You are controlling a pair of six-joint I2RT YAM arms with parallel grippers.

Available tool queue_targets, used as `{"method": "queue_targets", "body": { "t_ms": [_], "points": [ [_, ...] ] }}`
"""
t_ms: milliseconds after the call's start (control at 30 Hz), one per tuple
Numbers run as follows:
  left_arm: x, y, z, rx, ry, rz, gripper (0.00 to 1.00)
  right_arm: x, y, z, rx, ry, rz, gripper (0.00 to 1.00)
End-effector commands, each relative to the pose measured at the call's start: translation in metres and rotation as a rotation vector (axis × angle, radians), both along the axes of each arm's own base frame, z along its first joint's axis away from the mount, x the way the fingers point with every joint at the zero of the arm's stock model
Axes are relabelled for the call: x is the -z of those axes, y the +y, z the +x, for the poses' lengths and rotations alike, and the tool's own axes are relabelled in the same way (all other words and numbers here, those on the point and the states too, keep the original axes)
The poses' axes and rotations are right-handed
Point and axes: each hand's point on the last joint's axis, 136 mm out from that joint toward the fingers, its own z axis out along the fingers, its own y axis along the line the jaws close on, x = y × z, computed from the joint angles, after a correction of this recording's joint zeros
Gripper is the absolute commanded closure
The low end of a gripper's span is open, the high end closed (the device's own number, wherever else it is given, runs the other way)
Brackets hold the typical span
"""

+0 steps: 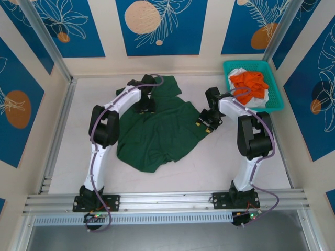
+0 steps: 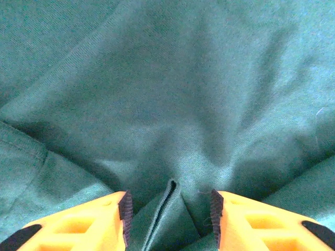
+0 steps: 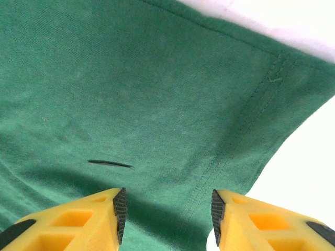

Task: Fold and stack the t-shirts

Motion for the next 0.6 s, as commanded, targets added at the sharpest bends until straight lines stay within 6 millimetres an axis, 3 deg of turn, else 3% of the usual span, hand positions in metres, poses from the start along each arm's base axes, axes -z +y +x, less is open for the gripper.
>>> {"method": "queue_targets", "body": {
  "t_ms": [0,167,300,567],
  "points": [
    [0.012,0.002,-0.006,0.033,0.033,0.04,0.64,0.002,0.003,0.004,-0.008,0.01,0.026,0.51],
    [0.013,0.002,-0.004,0.046,0.033,0.052,0.73,0.004,0.001,0.008,0.004,0.015,0.028,0.5],
    [0.007,0.006,0.0,0.048,0.009,0.074,0.98,0.007,0.001,0.011,0.004,0.019,0.027,0.5],
    [-0.045,0.034,0.004,-0.008,-0.154,0.106,1.0,0.01,0.001,0.017,0.011,0.027,0.034,0.5]
  ]
}}
